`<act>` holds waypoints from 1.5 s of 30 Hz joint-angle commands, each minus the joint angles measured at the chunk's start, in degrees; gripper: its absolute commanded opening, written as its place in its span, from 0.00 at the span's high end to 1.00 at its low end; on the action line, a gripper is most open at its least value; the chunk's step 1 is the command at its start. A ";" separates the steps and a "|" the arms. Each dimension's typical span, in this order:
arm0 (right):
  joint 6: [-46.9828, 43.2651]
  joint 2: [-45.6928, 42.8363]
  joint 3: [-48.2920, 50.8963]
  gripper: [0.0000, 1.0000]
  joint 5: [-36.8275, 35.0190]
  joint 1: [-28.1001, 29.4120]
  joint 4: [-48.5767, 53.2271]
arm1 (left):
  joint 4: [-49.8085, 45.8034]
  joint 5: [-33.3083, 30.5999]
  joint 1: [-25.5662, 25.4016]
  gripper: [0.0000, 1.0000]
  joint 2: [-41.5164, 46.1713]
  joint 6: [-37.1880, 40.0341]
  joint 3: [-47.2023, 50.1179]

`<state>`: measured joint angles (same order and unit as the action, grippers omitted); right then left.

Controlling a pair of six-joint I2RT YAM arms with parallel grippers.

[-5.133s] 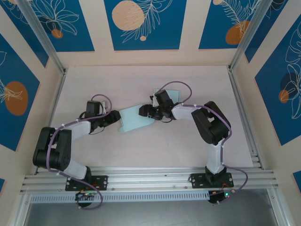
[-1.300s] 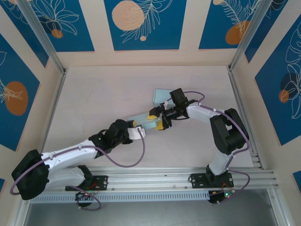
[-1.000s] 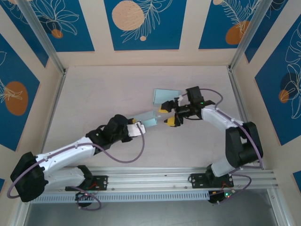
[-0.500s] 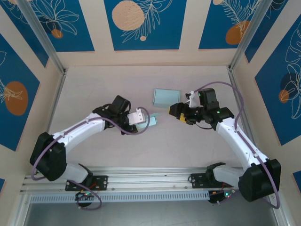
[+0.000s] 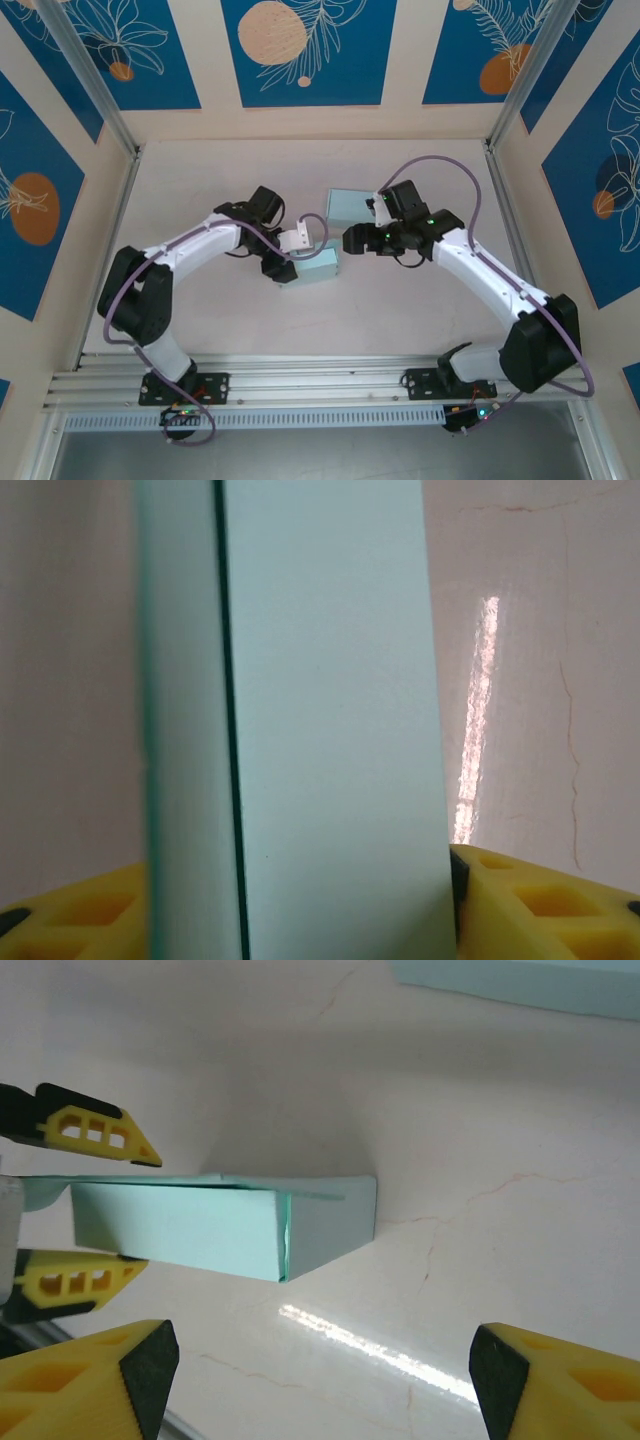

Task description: Fold the paper box

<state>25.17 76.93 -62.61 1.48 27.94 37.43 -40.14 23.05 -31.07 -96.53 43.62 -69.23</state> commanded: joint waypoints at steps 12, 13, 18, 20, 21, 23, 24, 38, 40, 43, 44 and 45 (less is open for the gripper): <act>-9.63 3.96 -6.26 0.23 -4.26 2.28 0.20 | 6.70 2.64 1.01 0.00 9.30 -0.04 -1.06; -9.96 3.53 -6.37 0.24 -4.46 2.14 0.02 | 8.07 2.55 1.01 0.00 10.98 -0.86 -0.68; -11.52 2.65 -7.15 0.29 -4.18 1.78 -0.08 | 16.78 -2.72 1.04 0.00 20.76 -8.90 4.15; -12.54 2.53 -7.20 0.32 -3.69 1.81 0.00 | 17.46 -6.86 1.12 0.00 24.17 -13.97 6.06; -13.34 2.44 -7.17 0.33 -3.29 1.76 0.00 | 17.01 -8.61 1.12 0.00 26.07 -16.45 7.28; -14.92 2.33 -6.87 0.35 -2.34 1.79 -0.40 | 17.26 -11.87 1.06 0.02 29.25 -21.87 10.36; -15.80 2.30 -6.69 0.35 -1.64 1.82 -0.67 | 17.94 -13.67 1.10 0.05 30.69 -25.19 12.40; -24.40 9.43 -8.54 0.29 2.71 1.41 -2.42 | 13.06 -17.18 0.55 0.40 31.10 -42.58 18.17; -24.88 10.68 -9.18 0.29 3.33 1.51 -2.36 | 13.26 -16.19 0.21 0.43 30.72 -43.57 18.24; -25.16 12.39 -9.96 0.29 3.53 1.56 -2.45 | 13.99 -15.67 -0.40 0.46 29.73 -45.07 18.60; -25.17 12.82 -10.12 0.28 3.61 1.59 -2.53 | 14.15 -15.58 -0.60 0.46 29.36 -45.63 18.74; -25.30 13.34 -10.32 0.28 3.62 1.62 -2.62 | 14.14 -15.72 -0.75 0.46 28.81 -46.24 18.79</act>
<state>1.63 89.43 -70.81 3.03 29.61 35.18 -25.54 6.98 -31.14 -66.70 0.27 -51.35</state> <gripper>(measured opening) 0.715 0.541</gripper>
